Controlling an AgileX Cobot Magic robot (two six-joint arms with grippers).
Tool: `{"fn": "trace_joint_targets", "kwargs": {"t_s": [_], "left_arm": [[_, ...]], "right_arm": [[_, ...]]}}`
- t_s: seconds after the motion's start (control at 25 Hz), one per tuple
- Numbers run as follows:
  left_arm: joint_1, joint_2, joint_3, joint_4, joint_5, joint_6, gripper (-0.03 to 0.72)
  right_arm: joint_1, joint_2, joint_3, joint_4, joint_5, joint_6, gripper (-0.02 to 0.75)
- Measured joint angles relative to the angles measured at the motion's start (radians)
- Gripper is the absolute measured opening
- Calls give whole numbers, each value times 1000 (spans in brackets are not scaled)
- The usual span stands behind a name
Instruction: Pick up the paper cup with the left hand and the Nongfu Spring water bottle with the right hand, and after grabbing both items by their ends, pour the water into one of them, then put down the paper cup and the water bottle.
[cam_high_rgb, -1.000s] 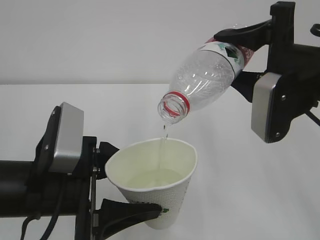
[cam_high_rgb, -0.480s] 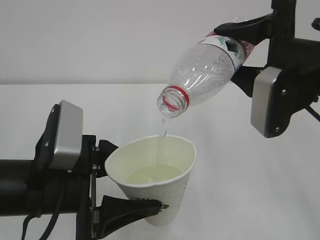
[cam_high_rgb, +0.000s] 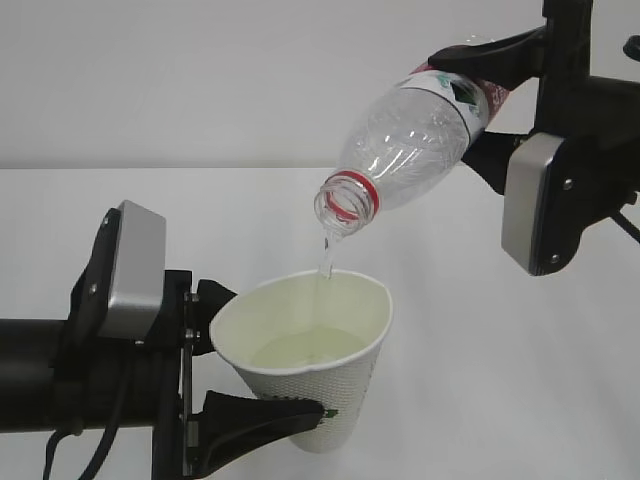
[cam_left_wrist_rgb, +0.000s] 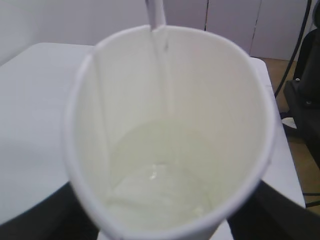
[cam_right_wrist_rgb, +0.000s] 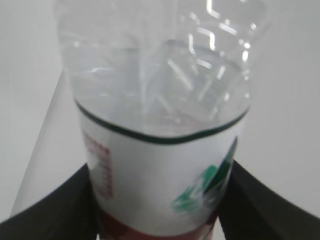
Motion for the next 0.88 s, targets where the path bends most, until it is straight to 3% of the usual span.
{"fn": "trace_joint_targets", "kwargs": {"t_s": [0.88], "left_arm": [[0, 0, 0, 0, 2, 0, 511]], "right_arm": [[0, 0, 0, 0, 0, 0, 480]]}}
